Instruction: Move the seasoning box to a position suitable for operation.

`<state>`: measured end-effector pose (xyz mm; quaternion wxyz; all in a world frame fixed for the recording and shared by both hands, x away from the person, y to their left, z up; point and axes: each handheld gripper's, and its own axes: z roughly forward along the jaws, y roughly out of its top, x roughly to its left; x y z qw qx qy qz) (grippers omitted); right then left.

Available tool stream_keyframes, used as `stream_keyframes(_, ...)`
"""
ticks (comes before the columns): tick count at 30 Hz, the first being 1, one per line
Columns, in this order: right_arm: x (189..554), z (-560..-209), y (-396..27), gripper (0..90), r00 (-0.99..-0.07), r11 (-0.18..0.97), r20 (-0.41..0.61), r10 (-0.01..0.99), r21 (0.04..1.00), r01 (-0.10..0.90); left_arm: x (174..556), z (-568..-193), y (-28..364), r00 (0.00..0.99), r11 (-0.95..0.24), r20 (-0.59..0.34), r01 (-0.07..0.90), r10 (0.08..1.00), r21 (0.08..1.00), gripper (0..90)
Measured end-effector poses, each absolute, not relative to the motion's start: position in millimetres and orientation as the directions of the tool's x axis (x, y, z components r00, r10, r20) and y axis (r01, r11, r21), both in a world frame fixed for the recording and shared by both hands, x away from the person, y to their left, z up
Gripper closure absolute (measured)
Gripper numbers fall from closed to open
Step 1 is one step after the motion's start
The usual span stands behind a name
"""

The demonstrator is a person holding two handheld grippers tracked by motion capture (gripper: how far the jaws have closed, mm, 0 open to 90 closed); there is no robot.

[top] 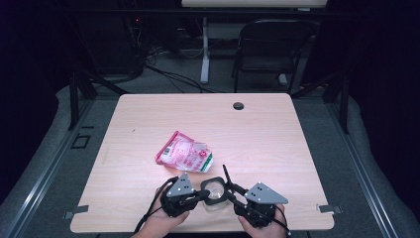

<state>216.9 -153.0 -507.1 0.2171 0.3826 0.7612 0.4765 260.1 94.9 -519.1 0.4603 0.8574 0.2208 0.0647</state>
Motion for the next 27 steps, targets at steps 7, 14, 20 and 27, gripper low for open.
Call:
stream_keyframes(7,219,-507,-154,71.3,-0.595,0.237,0.033,0.803,0.898,0.37,260,-519,95,0.894,-0.478,-0.093,0.319,0.438,0.818,89.4)
stream_keyframes(14,217,-506,-160,78.0,-0.593,0.225,0.048,0.804,0.898,0.378,260,-519,95,0.895,-0.48,-0.088,0.315,0.437,0.819,89.4)
stream_keyframes(20,219,-506,-166,79.8,-0.586,0.194,0.085,0.806,0.897,0.397,260,-519,95,0.895,-0.481,-0.086,0.314,0.439,0.818,89.5)
stream_keyframes(27,222,-507,-172,81.1,-0.572,0.153,0.14,0.808,0.888,0.434,260,-520,95,0.898,-0.477,-0.091,0.313,0.431,0.821,89.6)
